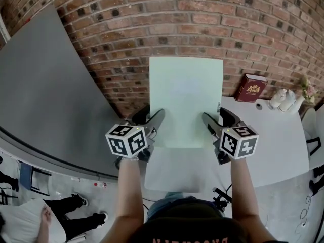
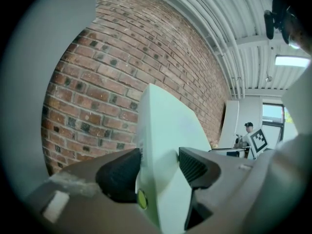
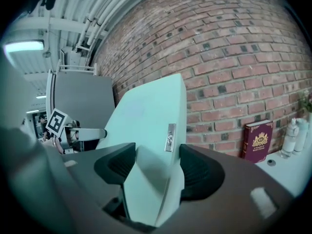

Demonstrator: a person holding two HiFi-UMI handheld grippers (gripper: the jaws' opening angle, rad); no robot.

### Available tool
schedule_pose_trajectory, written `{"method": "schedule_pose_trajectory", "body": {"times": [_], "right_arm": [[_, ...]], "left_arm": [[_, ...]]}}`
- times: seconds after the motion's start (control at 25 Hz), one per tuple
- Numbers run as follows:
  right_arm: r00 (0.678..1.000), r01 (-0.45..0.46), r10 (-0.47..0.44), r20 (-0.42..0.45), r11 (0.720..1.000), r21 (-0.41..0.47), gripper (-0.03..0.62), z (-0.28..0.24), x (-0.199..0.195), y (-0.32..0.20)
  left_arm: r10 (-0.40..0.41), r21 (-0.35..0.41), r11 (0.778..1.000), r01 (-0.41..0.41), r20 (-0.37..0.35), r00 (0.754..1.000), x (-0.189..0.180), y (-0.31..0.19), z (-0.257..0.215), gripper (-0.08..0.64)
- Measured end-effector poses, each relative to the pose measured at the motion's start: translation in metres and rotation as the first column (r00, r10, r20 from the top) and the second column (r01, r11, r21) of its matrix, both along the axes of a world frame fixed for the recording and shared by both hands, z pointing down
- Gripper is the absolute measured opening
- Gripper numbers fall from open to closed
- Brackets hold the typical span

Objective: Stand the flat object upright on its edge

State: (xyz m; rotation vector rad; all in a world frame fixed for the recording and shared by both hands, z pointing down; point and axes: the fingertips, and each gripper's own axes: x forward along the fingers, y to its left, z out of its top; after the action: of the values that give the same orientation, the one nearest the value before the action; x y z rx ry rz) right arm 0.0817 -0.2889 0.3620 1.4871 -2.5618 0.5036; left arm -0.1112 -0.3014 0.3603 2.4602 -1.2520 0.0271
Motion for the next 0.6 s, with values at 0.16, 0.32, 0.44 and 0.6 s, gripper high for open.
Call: {"method": "schedule_pose_trajectory", "body": {"times": [0.16, 0.32, 0.44, 0.6], "right_arm": [[0.999, -0.002, 0.006, -0.041, 0.995, 0.097, 0.281, -0.021, -0.002, -0.006], [0.997, 0.002, 0.011, -0.08, 0.986, 0.167, 0.281, -0.034, -0.005, -0.012], [0.996, 0.005, 0.014, -0.091, 0.978, 0.21, 0.281, -0.039, -0.007, -0.017], [0.994, 0.0, 0.025, -0.107, 0.974, 0.226, 0.281, -0.038, -0.008, -0.025]], "left_arm": [[0.005, 0.064, 0.998, -0.005, 0.009, 1.0, -0.001, -0.006, -0.016, 0.255], [0.007, 0.117, 0.993, -0.01, 0.02, 1.0, -0.003, -0.012, -0.027, 0.255], [0.007, 0.157, 0.988, -0.009, 0.016, 1.0, -0.004, -0.017, -0.031, 0.255], [-0.003, 0.216, 0.976, -0.006, 0.04, 0.999, -0.004, -0.025, -0.035, 0.255]]}}
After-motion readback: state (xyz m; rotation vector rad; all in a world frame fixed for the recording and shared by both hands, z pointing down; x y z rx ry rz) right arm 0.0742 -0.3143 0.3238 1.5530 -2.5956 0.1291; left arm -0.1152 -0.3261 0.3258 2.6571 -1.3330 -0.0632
